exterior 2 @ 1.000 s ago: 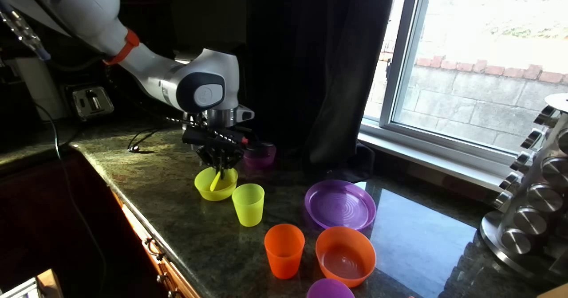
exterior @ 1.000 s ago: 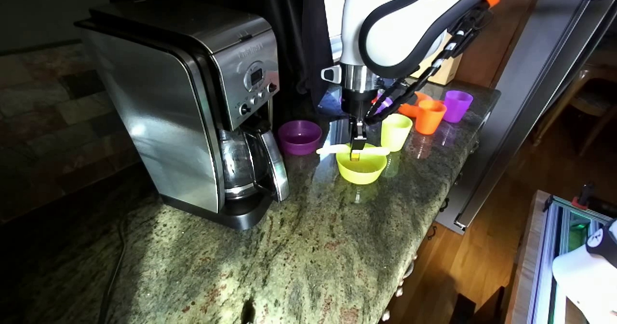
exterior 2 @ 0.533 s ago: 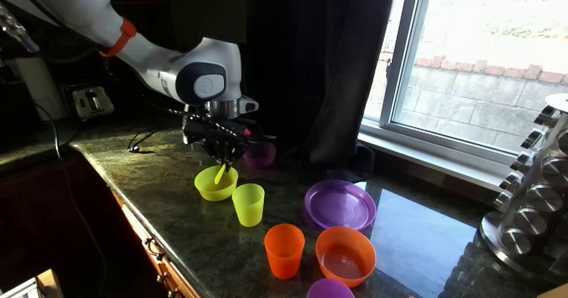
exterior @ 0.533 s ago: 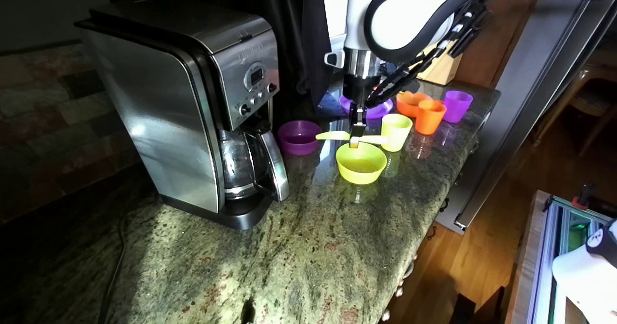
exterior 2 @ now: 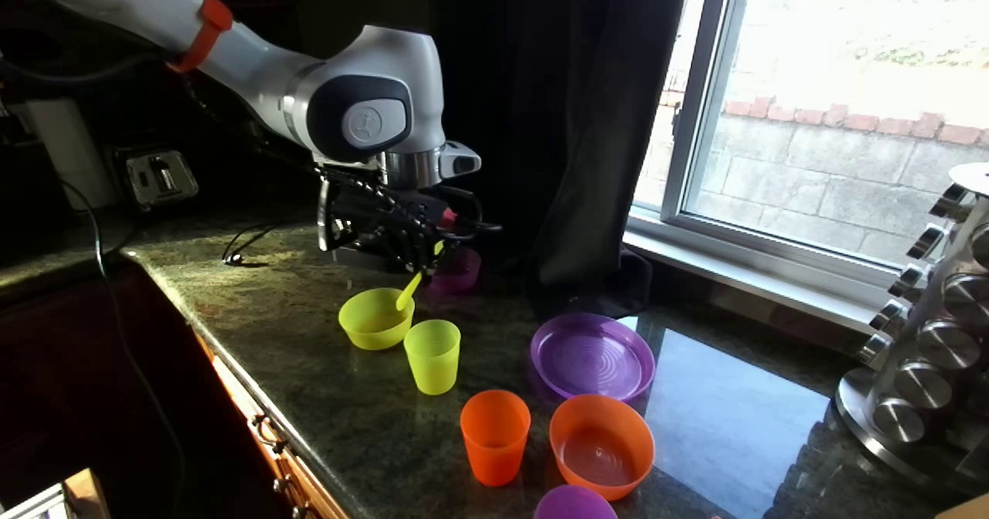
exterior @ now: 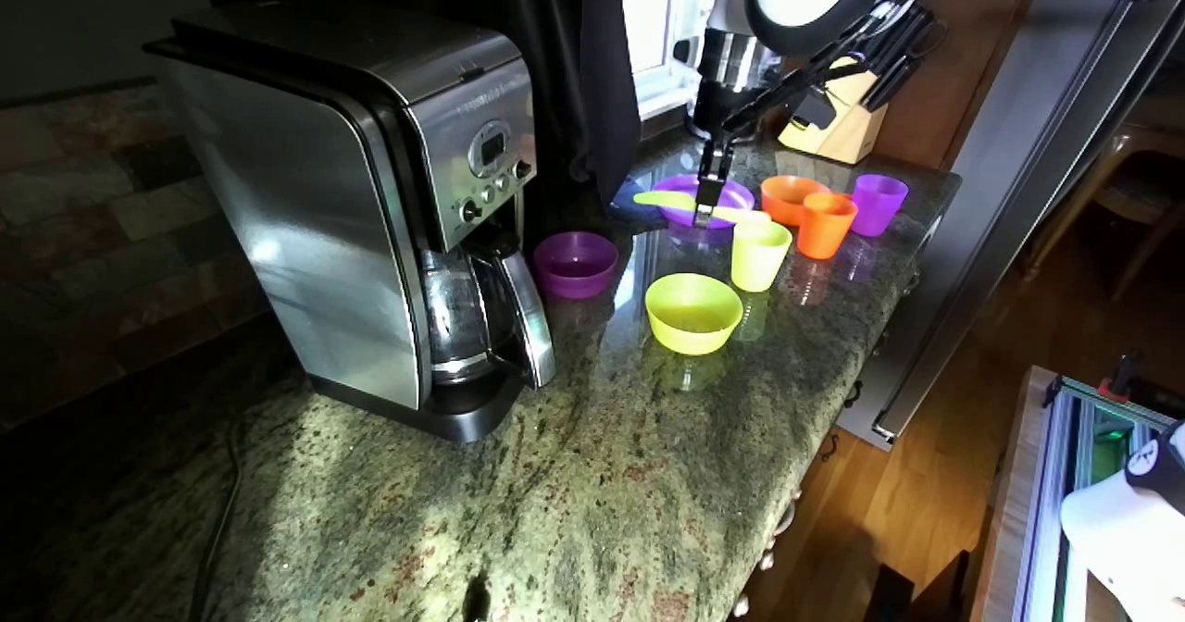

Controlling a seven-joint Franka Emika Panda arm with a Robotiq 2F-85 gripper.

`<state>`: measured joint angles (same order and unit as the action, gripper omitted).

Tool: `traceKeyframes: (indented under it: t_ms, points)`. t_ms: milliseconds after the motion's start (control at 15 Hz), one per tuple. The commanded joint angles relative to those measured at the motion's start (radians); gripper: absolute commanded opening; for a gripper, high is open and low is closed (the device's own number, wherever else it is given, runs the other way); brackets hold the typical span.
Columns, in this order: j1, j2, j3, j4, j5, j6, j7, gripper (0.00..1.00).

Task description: Separate the yellow objects

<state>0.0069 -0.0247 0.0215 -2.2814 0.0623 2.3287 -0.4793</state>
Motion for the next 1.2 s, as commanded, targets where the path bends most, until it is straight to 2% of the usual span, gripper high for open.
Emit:
traceKeyframes:
  t_ms: [0,467,1133]
  points:
    - [-0.03,-0.075,-0.04,-0.062,-0.043,0.024,0.061,0.02]
    - [-0.077,-0.086,-0.109,-0.093,-0.082,0.09,0.043,0.02]
    - [-0.099,-0.007,-0.142,-0.128,-0.047,0.215,-0.023,0.02]
